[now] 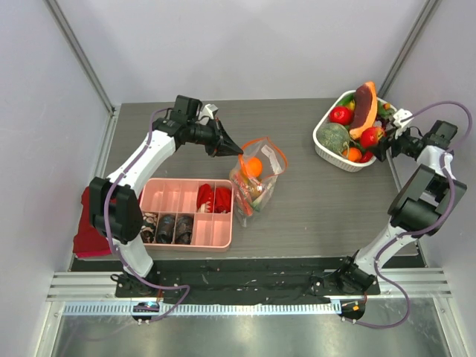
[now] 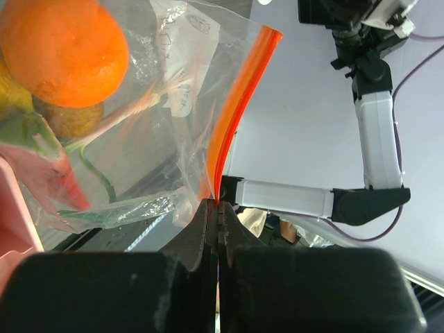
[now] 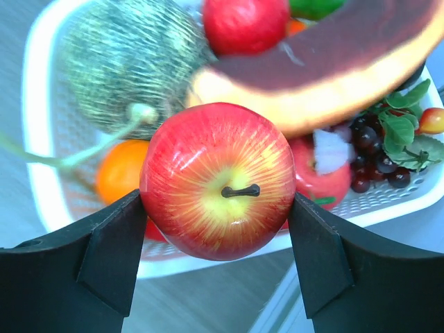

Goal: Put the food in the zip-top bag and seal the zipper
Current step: Pick up the fake fruit from the bin, then place the fake fruit in the zipper food storage bag.

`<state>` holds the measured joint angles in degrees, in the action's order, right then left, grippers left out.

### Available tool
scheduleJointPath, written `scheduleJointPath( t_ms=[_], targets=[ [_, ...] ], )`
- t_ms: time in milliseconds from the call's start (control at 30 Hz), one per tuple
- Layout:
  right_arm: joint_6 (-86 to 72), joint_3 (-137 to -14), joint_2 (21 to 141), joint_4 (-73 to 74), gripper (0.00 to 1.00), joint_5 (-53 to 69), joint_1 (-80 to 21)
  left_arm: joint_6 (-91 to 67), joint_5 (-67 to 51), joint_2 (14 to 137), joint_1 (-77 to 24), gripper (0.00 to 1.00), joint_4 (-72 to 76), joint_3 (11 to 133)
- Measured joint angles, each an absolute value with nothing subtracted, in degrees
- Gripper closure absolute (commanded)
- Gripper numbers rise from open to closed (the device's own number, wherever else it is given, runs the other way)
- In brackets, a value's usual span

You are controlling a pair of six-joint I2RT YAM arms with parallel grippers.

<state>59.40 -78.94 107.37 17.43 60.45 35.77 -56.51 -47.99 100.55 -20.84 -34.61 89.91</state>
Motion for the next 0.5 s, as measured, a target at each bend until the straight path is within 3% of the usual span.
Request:
scheduleJointPath(
  t_ms=[167,300,500],
  targets=[
    [56.3,-78.7,99.9,23.9,0.48,64.9,36.5,-56.5,-48.0,100.6,-20.8,1.00,-34.6,89.9],
    [46.6,-79.5,92.3,25.8,0.55,67.6,33.9,-56.5,-48.0,100.6,-20.8,1.00,-34.6,89.9],
    [32.9,-79.8,81.6,25.3,0.58,66.3,16.6,-56.5,-48.2,100.6,-20.8,1.00,-34.5,89.9]
  ],
)
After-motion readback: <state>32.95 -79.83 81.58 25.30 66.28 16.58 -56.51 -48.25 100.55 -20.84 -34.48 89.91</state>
